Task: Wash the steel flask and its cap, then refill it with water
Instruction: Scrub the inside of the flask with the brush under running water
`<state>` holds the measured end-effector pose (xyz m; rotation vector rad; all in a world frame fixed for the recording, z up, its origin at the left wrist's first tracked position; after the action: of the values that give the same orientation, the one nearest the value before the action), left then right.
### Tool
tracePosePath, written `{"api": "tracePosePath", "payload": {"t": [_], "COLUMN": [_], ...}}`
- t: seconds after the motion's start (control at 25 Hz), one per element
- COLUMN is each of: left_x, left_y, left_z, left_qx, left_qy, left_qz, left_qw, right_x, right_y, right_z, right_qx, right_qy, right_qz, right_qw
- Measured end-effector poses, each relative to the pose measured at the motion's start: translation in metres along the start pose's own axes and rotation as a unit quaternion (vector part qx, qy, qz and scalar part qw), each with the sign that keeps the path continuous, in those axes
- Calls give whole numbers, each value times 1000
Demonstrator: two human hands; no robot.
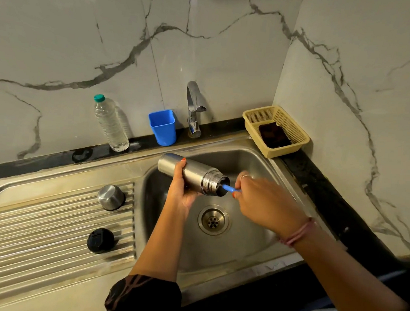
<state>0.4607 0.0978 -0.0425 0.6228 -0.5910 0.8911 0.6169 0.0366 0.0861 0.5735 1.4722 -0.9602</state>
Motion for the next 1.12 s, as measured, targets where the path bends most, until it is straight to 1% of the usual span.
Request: {"api": "tracePosePath", "payload": {"t": [0.04,0.12,0.2,0.28,0.4,0.52,0.6,0.72,0.84,0.92,0.96,1.04,1.08,1.12], "left_x": [-1,-4,-7,-8,-12,-11,-9,-2,1,-2,-3,-4,-4,-3], "left_y": [3,5,4,0,-2,-1,0,1,0,2,3,4,3,2], "left_z": [-1,-4,-6,-9,-14,-14,-14,-13,-12,-12,-13,-13,-12,-11], "left_qx": [4,8,15,18,13,0,-3,-9,-14,-21,-27,-29,-28,-26], "left_qy": [3,18,33,34,31,13,6,3,0,1,1,1,4,5], "left_qz": [3,15,14,7,3,1,5,17,23,29,31,36,38,37], "left_qw": [1000,1000,999,999,999,1000,1000,1000,1000,999,999,999,999,999], "right_x": [-5,-18,-25,-21,-2,-12,-19,-7,17,12,8,-3,-6,-6], "right_y": [3,10,12,7,1,10,14,10,21,27,28,25,18,9], "right_z": [2,12,19,15,0,8,17,2,-23,-21,-17,-6,-3,-3], "right_qx": [-6,-24,-16,0,-1,1,7,10,41,55,47,21,15,7], "right_qy": [-1,-14,-13,-3,5,9,-5,-6,-45,-61,-61,-39,-13,30], "right_qz": [-3,35,95,131,137,131,131,71,-53,-82,-71,-1,48,106], "right_qw": [1000,999,995,991,991,991,991,997,997,993,995,999,999,994]}}
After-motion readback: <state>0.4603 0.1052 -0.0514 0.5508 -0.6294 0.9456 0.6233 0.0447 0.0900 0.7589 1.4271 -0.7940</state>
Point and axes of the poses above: each hand's wrist, its own z-axis away from the middle knuckle, its own x-axis out of the palm, y = z × x, the point moved 5 cm from there along -z, towards the middle knuckle, and after that the axes turned 15 degrees about -x, right-handed, at the moved point
